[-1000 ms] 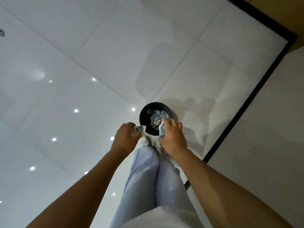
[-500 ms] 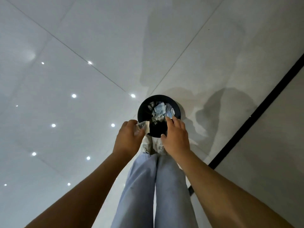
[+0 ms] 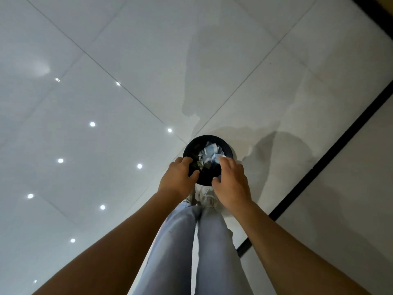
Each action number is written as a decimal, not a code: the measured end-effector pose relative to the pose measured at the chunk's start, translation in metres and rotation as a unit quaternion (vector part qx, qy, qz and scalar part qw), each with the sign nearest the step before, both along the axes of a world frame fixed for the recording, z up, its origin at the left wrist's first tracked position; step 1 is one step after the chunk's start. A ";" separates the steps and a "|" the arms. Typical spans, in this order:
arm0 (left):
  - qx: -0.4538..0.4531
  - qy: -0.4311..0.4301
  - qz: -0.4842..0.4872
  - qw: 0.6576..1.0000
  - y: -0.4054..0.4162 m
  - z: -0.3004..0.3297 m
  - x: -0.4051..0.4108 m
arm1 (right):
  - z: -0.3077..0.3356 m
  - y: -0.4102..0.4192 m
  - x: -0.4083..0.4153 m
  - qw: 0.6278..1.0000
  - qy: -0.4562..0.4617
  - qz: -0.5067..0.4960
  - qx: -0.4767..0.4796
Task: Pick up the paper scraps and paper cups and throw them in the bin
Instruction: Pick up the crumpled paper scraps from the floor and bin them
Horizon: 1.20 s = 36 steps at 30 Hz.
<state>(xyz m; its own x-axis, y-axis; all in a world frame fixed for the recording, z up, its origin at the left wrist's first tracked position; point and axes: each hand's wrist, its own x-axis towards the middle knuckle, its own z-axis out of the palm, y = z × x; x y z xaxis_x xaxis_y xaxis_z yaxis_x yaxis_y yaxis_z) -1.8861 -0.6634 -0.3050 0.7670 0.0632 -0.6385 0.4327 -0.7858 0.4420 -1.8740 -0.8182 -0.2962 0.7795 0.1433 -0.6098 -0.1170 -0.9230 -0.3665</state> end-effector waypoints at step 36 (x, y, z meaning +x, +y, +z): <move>0.087 0.023 0.594 0.799 0.140 0.249 -0.521 | 0.233 0.300 -0.382 0.673 -0.046 0.737 0.044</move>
<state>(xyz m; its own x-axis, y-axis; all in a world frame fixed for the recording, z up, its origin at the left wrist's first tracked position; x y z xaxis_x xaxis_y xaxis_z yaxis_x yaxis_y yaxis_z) -2.4075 -0.5233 -0.0557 0.0763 0.8204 -0.5667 0.9317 0.1438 0.3337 -2.2560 -0.5179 -0.0632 -0.2144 0.8349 -0.5069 0.9286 0.0134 -0.3708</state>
